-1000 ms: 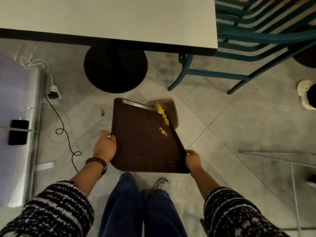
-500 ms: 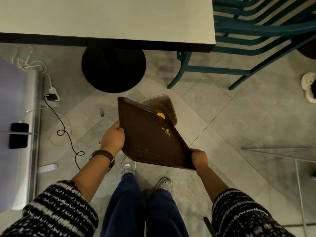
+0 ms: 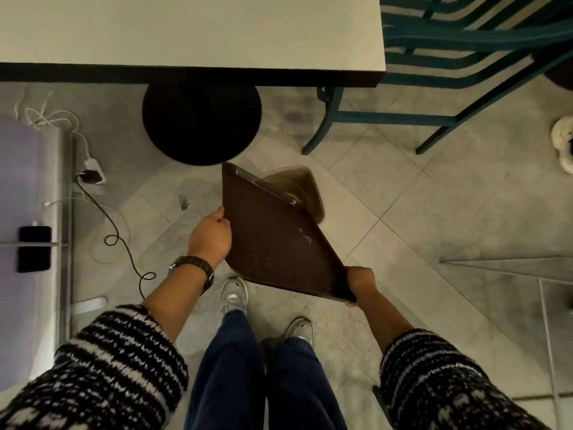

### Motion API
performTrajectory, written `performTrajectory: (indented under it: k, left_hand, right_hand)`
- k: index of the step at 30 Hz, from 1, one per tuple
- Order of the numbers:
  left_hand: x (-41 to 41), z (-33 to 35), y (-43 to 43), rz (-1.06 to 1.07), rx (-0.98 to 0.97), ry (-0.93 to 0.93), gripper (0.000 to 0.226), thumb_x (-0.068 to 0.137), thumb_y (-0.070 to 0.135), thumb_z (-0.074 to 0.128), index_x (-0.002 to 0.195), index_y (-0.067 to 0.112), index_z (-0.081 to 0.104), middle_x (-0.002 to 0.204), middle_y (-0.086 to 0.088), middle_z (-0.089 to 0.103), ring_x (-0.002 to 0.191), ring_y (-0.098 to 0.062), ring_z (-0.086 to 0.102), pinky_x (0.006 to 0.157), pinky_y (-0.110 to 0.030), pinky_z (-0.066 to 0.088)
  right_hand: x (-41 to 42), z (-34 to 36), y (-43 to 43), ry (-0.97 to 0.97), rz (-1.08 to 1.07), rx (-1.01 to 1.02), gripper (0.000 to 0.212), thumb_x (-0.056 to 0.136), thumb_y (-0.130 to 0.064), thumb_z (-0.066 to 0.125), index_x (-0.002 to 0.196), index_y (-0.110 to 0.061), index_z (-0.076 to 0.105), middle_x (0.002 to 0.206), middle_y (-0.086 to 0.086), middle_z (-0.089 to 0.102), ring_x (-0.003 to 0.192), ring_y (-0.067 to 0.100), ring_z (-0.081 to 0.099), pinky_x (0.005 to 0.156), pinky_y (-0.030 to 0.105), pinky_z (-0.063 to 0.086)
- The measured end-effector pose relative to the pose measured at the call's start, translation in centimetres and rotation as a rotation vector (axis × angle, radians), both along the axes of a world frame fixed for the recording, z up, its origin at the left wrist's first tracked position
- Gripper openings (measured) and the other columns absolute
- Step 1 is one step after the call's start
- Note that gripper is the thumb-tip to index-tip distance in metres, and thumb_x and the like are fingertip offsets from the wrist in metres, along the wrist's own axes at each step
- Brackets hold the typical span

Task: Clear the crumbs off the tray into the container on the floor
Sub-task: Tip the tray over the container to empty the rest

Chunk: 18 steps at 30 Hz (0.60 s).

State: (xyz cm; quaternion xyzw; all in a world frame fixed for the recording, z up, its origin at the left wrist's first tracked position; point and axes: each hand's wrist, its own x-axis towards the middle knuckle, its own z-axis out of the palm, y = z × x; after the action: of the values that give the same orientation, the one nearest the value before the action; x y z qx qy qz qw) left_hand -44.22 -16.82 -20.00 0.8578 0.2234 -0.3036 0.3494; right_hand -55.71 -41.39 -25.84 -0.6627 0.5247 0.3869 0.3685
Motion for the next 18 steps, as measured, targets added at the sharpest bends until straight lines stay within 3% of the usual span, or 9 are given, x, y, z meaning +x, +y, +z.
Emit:
performTrajectory:
  k: [2,7,10,12,14,18]
  left_hand:
    - [-0.6,0.0,-0.1,-0.008,0.002,0.000,0.046,0.096,0.020,0.033,0.142,0.021,0.036,0.146,-0.011,0.041,0.128,-0.034,0.044,0.108,-0.038,0.035]
    - [-0.2,0.2,-1.2,0.040,-0.044,0.007,0.045,0.098,0.019,0.032,0.142,0.020,0.035,0.147,-0.009,0.040,0.128,-0.031,0.044,0.104,-0.033,0.034]
    - [0.2,0.9,-1.8,-0.004,-0.022,0.006,0.045,0.098,0.019,0.032,0.143,0.020,0.035,0.148,-0.009,0.038,0.130,-0.031,0.042,0.106,-0.034,0.033]
    - [0.2,1.2,-1.9,-0.019,-0.008,0.000,0.045,0.098,0.019,0.031,0.143,0.020,0.034,0.148,-0.010,0.039,0.129,-0.032,0.043,0.105,-0.034,0.034]
    - [0.0,1.7,-1.7,-0.010,0.011,-0.011,0.045,0.099,0.020,0.031,0.143,0.021,0.033,0.147,-0.010,0.040,0.128,-0.031,0.044,0.103,-0.033,0.035]
    - [-1.4,2.4,-0.8,0.040,0.001,-0.091,0.044,0.100,0.022,0.030,0.143,0.025,0.032,0.147,-0.006,0.041,0.126,-0.028,0.046,0.102,-0.035,0.037]
  right_hand:
    - [0.6,0.4,-0.4,0.010,0.029,-0.009,0.020,0.094,-0.004,0.042,0.082,-0.002,0.057,0.069,0.009,0.053,0.057,0.027,0.058,0.048,0.033,0.053]
    - [0.1,0.0,-0.6,0.067,-0.024,0.020,0.022,0.095,-0.010,0.047,0.078,0.001,0.056,0.077,0.017,0.058,0.055,0.032,0.058,0.046,0.035,0.052]
    - [-1.0,-0.1,0.0,0.079,-0.043,0.041,0.026,0.095,-0.010,0.045,0.073,-0.002,0.056,0.086,0.018,0.061,0.081,0.039,0.067,0.074,0.044,0.058]
    - [-1.4,-0.5,0.2,0.008,-0.089,0.044,0.021,0.094,-0.009,0.044,0.086,0.000,0.061,0.095,0.016,0.060,0.082,0.034,0.066,0.075,0.047,0.057]
    - [-1.3,-0.6,0.2,-0.062,-0.087,0.031,0.026,0.093,-0.009,0.044,0.110,-0.001,0.062,0.099,0.014,0.060,0.076,0.026,0.063,0.068,0.039,0.055]
    - [-0.9,-1.1,0.3,-0.064,0.047,-0.058,0.030,0.095,-0.011,0.041,0.113,-0.011,0.065,0.092,0.010,0.063,0.075,0.028,0.063,0.057,0.030,0.054]
